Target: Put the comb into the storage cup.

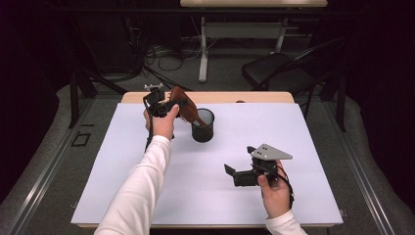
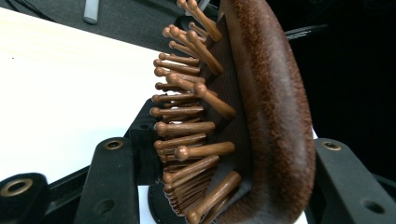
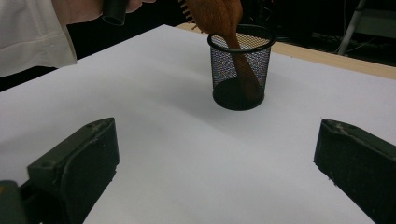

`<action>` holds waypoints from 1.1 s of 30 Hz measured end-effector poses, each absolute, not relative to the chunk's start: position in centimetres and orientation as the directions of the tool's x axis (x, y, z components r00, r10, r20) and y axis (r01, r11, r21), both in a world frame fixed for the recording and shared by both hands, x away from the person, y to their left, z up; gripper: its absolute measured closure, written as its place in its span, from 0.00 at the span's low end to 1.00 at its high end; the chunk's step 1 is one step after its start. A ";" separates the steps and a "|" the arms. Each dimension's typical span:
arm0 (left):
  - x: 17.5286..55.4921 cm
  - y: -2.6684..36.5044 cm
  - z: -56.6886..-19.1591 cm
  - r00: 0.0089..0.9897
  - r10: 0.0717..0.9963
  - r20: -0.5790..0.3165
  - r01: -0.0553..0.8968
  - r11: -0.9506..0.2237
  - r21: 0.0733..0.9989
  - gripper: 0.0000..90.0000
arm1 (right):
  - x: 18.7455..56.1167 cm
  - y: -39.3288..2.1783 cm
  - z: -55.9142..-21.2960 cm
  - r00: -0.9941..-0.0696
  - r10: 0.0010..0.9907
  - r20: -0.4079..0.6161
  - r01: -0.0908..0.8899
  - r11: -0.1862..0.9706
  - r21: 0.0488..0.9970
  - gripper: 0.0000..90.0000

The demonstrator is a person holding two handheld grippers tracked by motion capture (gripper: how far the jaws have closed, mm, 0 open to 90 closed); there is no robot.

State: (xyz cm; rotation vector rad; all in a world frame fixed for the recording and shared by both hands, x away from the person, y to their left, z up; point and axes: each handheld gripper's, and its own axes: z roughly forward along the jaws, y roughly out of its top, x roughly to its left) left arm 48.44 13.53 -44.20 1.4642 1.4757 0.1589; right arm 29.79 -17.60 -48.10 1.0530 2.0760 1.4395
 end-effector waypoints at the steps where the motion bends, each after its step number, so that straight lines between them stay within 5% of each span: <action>1: 48.4 13.5 -44.2 0.244 0.808 -0.536 0.675 0.255 0.692 0.53 | 29.8 -17.6 -48.1 -0.635 0.768 0.089 0.352 0.185 0.917 0.00; 33: 48.5 13.9 -44.4 0.237 0.798 -0.555 0.661 0.286 0.694 0.45 | 29.8 -17.6 -48.2 -0.634 0.768 0.092 0.353 0.182 0.918 0.00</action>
